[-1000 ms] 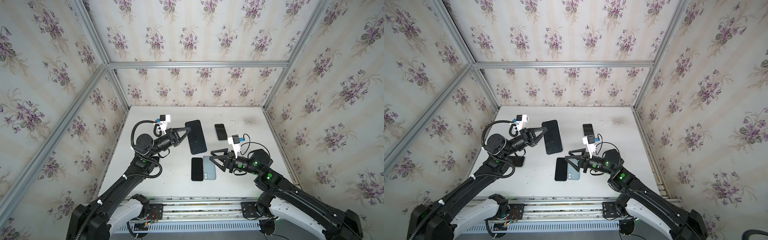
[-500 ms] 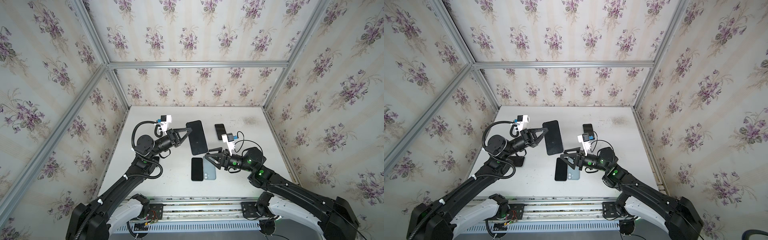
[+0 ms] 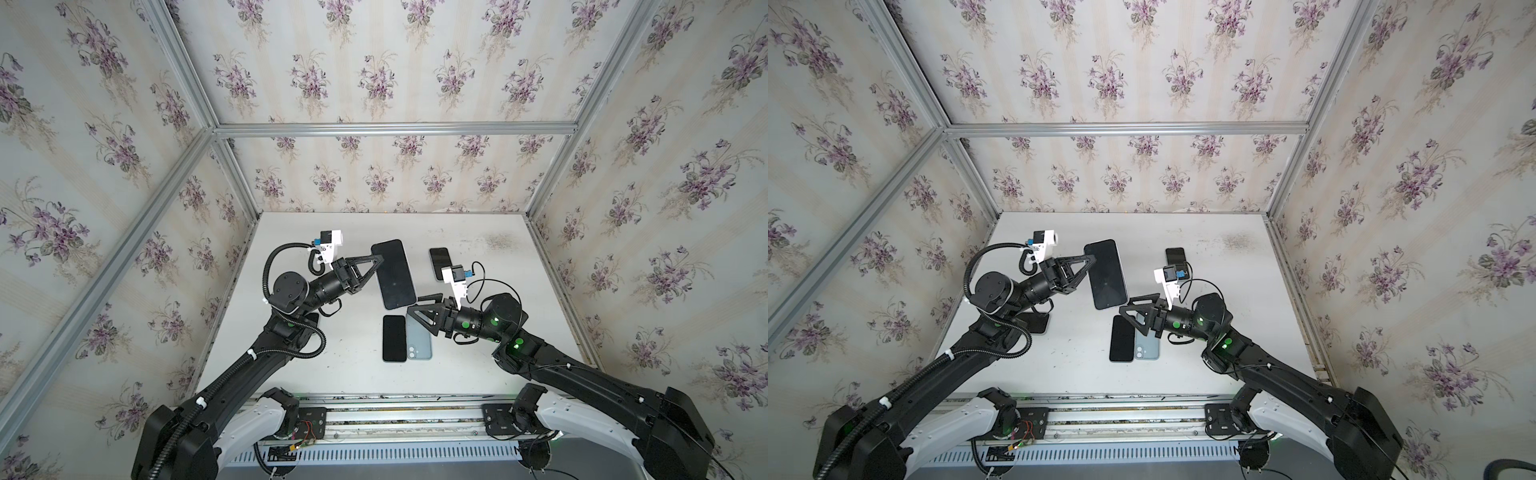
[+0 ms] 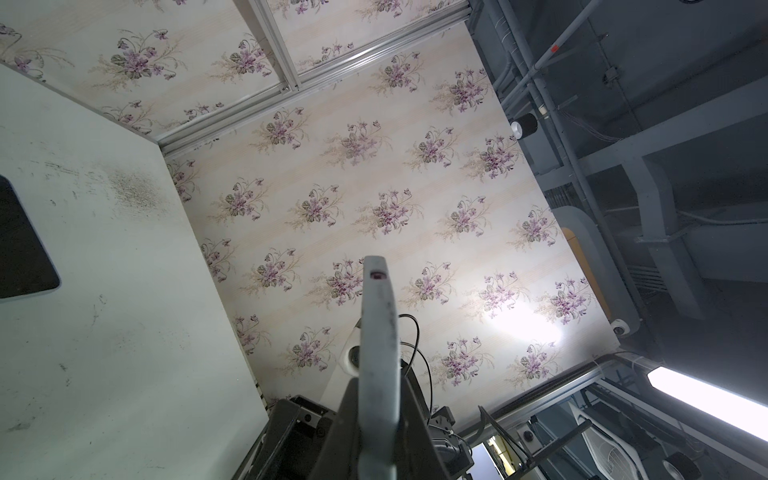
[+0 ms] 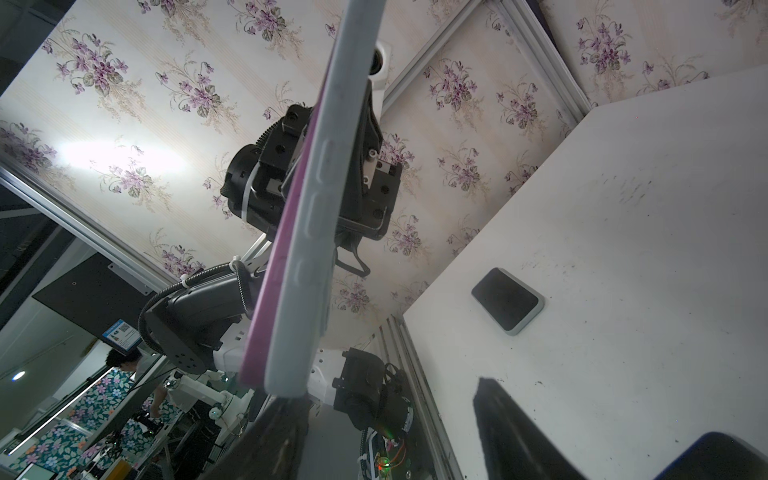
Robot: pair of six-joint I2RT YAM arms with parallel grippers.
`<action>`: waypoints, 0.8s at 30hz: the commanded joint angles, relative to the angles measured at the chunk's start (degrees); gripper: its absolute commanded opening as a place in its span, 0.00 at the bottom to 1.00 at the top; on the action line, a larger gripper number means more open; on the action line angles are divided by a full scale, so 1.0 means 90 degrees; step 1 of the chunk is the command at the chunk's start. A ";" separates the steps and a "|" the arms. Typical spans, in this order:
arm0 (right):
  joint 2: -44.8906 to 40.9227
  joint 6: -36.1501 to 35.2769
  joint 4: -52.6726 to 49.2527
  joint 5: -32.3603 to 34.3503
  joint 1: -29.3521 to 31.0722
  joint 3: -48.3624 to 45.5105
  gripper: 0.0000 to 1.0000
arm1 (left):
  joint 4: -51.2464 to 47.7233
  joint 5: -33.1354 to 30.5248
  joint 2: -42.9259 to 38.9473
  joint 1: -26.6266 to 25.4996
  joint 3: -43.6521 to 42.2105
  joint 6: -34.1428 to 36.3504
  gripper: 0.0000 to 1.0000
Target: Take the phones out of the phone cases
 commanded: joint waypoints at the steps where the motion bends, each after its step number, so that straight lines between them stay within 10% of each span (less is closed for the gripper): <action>1: 0.0040 0.0079 0.0571 0.0120 -0.0001 0.0101 0.67 | 0.0530 0.0135 -0.0011 -0.0009 -0.0018 -0.0082 0.00; 24: 0.0212 0.0336 0.1096 0.0226 -0.0005 -0.0061 0.67 | 0.0638 0.0087 0.0050 -0.0009 -0.0057 0.0034 0.00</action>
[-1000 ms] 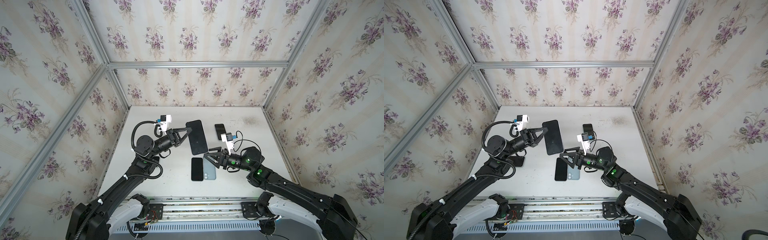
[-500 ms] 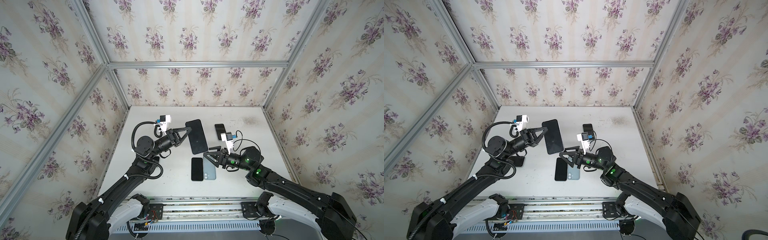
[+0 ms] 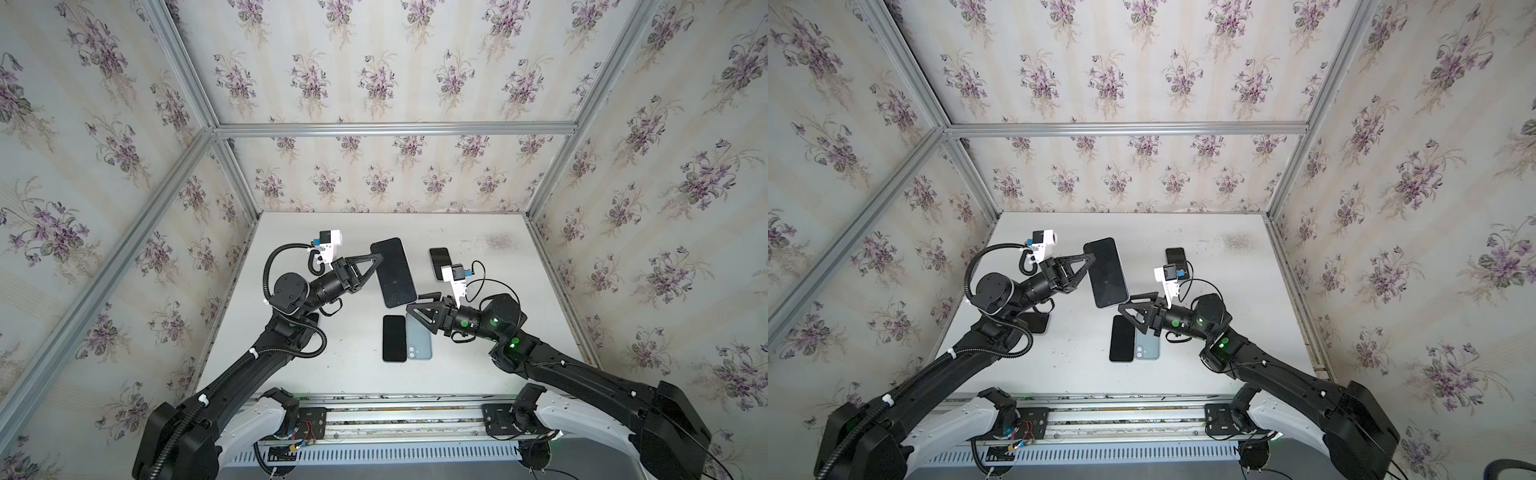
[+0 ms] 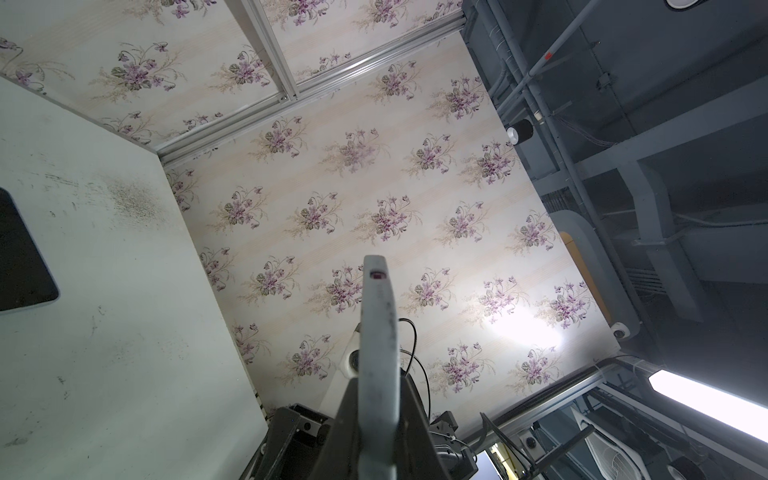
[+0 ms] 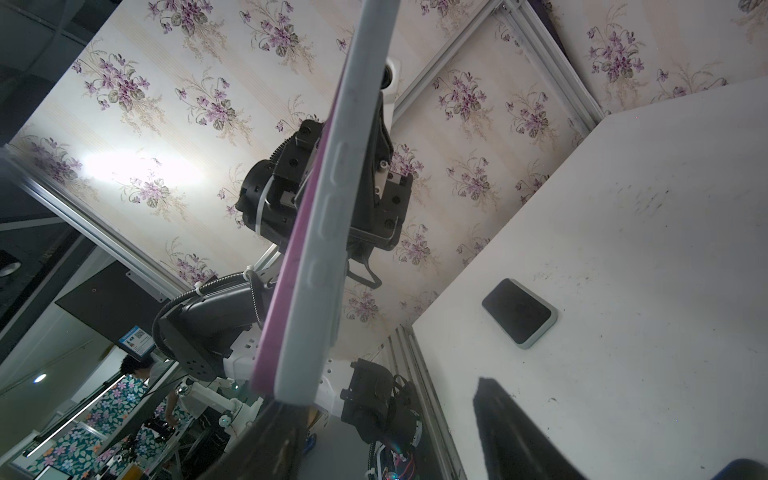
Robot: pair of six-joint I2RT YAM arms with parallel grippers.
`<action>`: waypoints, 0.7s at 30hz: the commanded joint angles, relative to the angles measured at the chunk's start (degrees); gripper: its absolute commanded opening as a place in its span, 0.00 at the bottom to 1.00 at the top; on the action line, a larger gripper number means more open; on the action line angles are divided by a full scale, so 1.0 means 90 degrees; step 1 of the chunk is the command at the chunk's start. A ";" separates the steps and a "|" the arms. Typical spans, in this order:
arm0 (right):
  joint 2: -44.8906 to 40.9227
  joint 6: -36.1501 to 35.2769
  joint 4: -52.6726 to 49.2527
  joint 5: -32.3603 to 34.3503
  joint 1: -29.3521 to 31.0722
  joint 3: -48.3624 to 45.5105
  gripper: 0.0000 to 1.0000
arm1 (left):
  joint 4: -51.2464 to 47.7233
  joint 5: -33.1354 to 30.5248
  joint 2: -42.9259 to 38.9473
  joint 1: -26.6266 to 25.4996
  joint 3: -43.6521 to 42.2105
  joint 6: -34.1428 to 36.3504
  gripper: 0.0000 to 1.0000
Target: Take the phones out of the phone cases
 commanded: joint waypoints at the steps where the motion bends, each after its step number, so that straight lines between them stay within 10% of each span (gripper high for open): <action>1: -0.0017 0.0043 0.0432 0.0265 -0.0001 0.0024 0.67 | 0.0419 0.0198 -0.0031 -0.0004 0.0001 0.0031 0.00; 21: 0.0093 0.0401 0.1018 0.1073 -0.0001 -0.0261 0.68 | 0.0411 0.0121 -0.0228 -0.0004 -0.0165 0.0191 0.00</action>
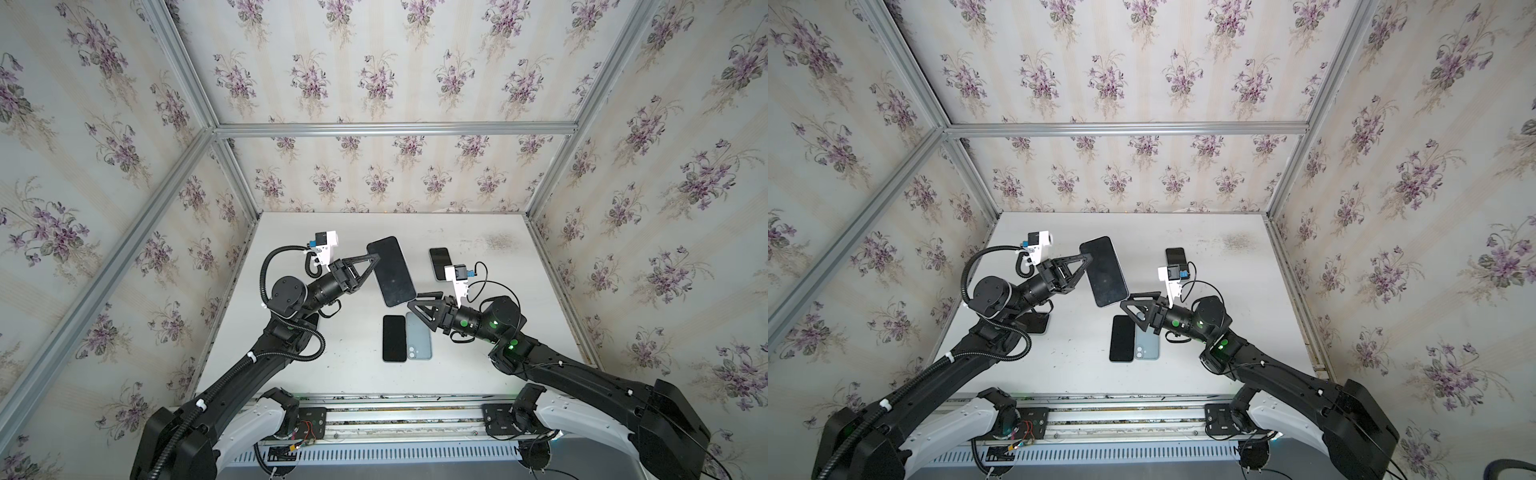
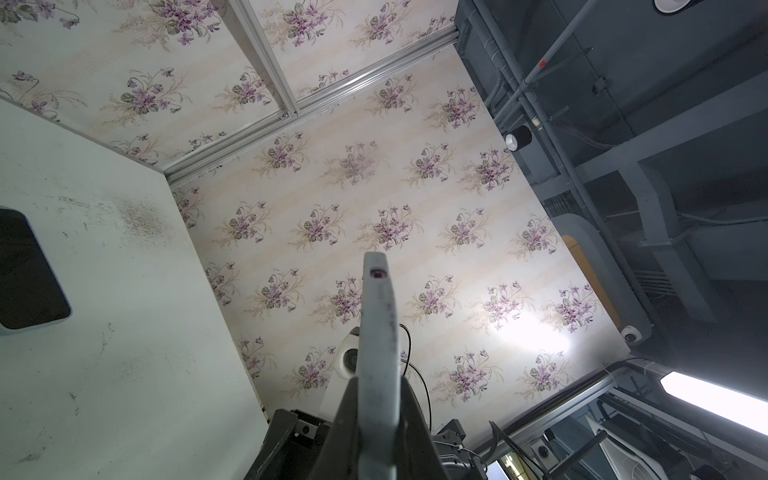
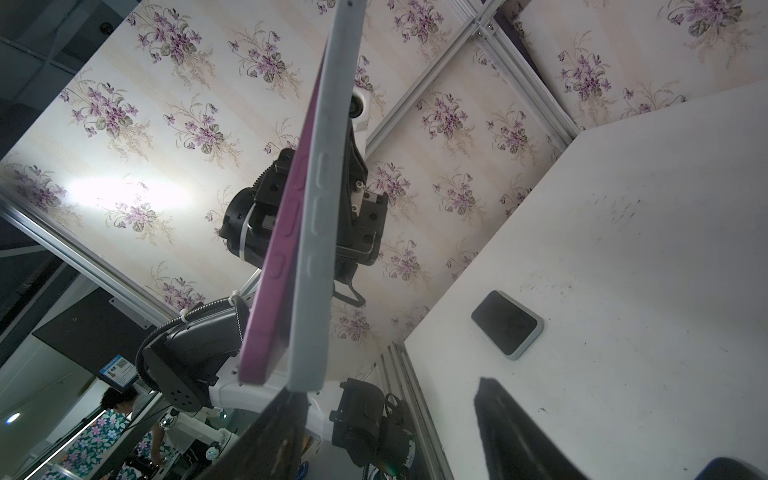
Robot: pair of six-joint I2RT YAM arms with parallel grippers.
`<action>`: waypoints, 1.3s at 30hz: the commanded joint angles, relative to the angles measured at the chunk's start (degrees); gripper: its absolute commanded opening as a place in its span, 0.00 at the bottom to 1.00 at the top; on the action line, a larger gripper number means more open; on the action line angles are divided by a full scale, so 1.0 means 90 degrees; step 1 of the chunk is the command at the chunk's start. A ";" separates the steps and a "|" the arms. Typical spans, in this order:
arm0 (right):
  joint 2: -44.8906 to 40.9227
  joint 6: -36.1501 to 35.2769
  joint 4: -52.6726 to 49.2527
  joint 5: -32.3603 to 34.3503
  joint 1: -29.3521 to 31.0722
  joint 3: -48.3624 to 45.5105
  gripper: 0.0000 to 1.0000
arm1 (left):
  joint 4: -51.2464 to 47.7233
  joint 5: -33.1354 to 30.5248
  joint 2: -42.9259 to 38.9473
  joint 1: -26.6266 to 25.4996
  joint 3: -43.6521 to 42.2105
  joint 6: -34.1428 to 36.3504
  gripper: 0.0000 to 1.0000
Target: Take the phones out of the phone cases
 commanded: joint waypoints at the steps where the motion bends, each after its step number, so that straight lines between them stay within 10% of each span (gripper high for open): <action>1: 0.0060 0.0254 0.0790 0.0612 -0.0008 -0.0073 0.68 | 0.0356 0.0353 -0.0048 -0.0006 -0.0021 -0.0005 0.00; 21: 0.0684 0.0616 0.1474 0.0802 -0.0008 0.0031 0.67 | -0.0152 0.0321 -0.0302 -0.0064 -0.0119 0.0592 0.00; 39: 0.0752 0.1307 0.1676 0.0566 0.0097 -0.0595 0.28 | 0.0044 -0.0044 0.0085 -0.0089 -0.0380 0.0610 0.00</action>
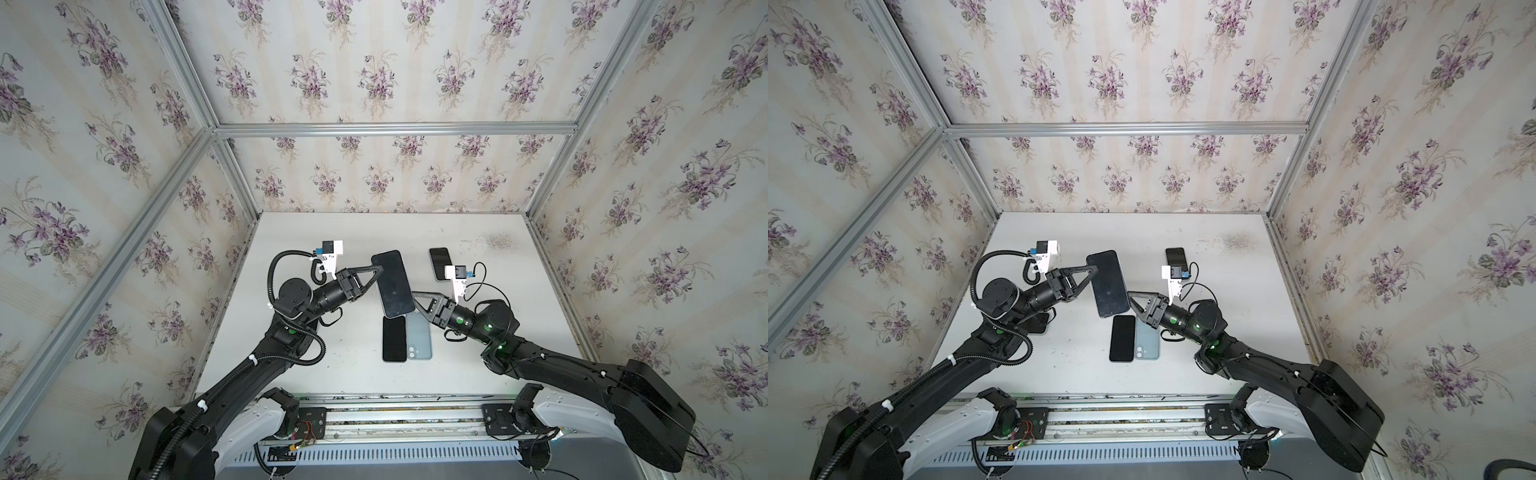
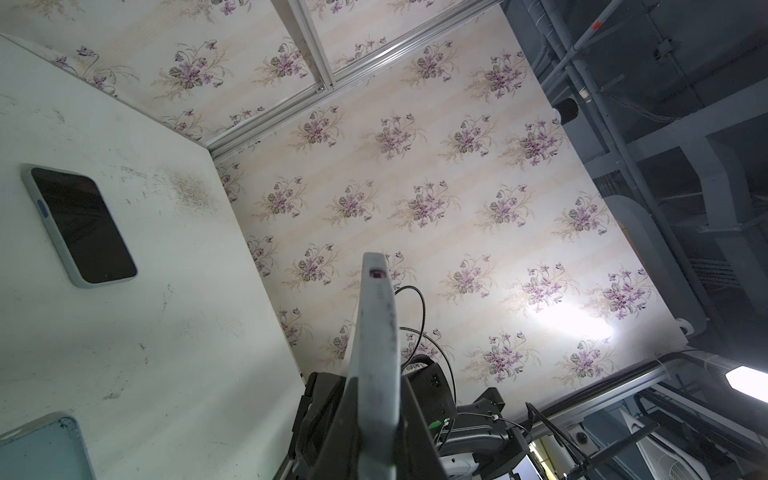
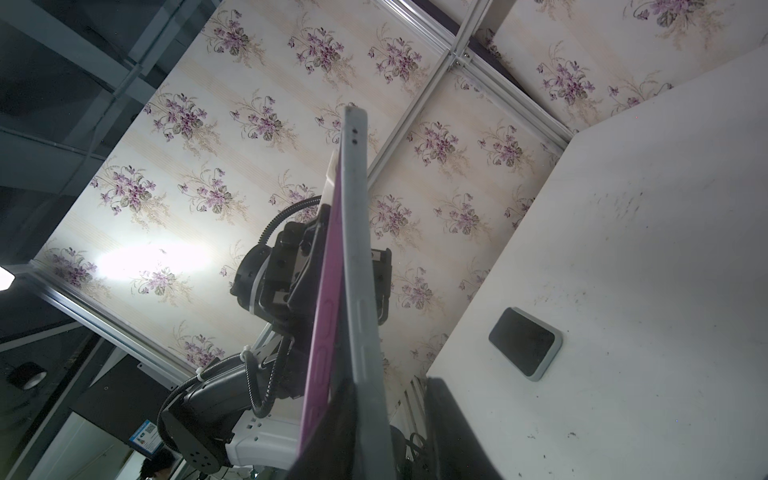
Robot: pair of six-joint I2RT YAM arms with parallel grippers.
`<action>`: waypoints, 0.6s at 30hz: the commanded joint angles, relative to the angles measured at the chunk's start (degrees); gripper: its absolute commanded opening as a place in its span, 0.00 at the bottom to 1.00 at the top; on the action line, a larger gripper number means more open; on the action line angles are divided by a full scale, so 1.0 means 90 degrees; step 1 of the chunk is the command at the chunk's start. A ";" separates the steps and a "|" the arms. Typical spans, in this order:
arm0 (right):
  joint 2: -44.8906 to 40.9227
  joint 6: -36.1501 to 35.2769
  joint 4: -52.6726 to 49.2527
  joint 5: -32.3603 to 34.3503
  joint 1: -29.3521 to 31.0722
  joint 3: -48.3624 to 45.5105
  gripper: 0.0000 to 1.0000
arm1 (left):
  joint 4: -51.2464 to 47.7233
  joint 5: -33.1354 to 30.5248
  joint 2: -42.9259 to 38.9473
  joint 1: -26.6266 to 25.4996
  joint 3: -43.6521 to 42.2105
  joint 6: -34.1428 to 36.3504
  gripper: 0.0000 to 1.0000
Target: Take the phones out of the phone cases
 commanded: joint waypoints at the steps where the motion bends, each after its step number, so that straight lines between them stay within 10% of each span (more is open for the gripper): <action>1: -0.0090 0.0215 0.0039 0.0113 0.0059 -0.0170 0.26 | 0.0730 -0.0093 0.0154 -0.0028 -0.0066 -0.0014 0.00; 13: -0.1106 0.0126 -0.1237 0.0530 0.0102 -0.0672 0.06 | 0.1325 -0.0172 0.1107 -0.0347 -0.0114 0.0312 0.03; 18: -0.1790 -0.0022 -0.2265 0.0837 0.0100 -0.0765 0.01 | 0.1508 -0.0249 0.1585 -0.0494 -0.0222 0.0447 0.21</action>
